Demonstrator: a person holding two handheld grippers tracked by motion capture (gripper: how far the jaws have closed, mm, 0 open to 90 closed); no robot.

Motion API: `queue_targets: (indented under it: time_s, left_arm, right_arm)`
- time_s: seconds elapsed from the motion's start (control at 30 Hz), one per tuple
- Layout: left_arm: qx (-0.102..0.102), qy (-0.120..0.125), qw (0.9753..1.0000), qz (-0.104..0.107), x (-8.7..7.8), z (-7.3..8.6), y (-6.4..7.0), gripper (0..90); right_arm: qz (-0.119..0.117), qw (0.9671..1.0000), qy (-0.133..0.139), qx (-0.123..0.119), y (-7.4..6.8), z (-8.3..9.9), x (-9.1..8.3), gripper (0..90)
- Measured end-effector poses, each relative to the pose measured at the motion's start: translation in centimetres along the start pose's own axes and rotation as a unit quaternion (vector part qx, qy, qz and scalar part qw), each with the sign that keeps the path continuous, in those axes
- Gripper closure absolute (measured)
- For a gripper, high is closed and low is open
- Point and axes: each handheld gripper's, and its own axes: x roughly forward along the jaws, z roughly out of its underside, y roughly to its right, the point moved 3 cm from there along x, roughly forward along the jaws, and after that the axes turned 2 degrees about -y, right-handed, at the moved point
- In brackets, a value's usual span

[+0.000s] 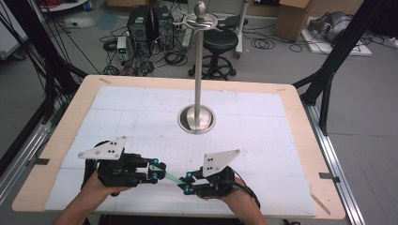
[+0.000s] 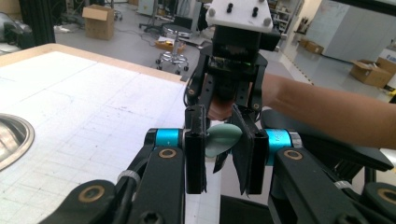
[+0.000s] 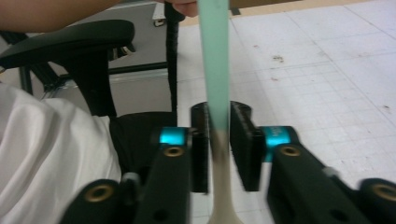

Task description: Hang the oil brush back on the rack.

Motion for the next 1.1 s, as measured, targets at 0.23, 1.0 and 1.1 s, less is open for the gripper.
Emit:
queue_targets:
  time_s: [0.23, 1.0, 1.1]
  left_arm:
    - [-0.018, 0.053, 0.9983, 0.016, -0.2, 0.0, 0.0, 42.7]
    - [0.013, 0.111, 0.9911, 0.073, 0.3, -0.4, 0.3, 74.4]
    - [0.015, 0.102, 0.993, 0.057, 0.3, -0.4, 0.1, 75.7]
  right_arm:
    - [-0.039, 0.9981, 0.046, 0.011, 0.0, -0.2, -0.3, 80.9]
    - [-0.093, 0.9905, 0.099, 0.017, 0.2, -0.3, 0.8, 80.8]
    - [-0.093, 0.9906, 0.098, 0.02, 0.2, -0.2, 0.9, 80.2]
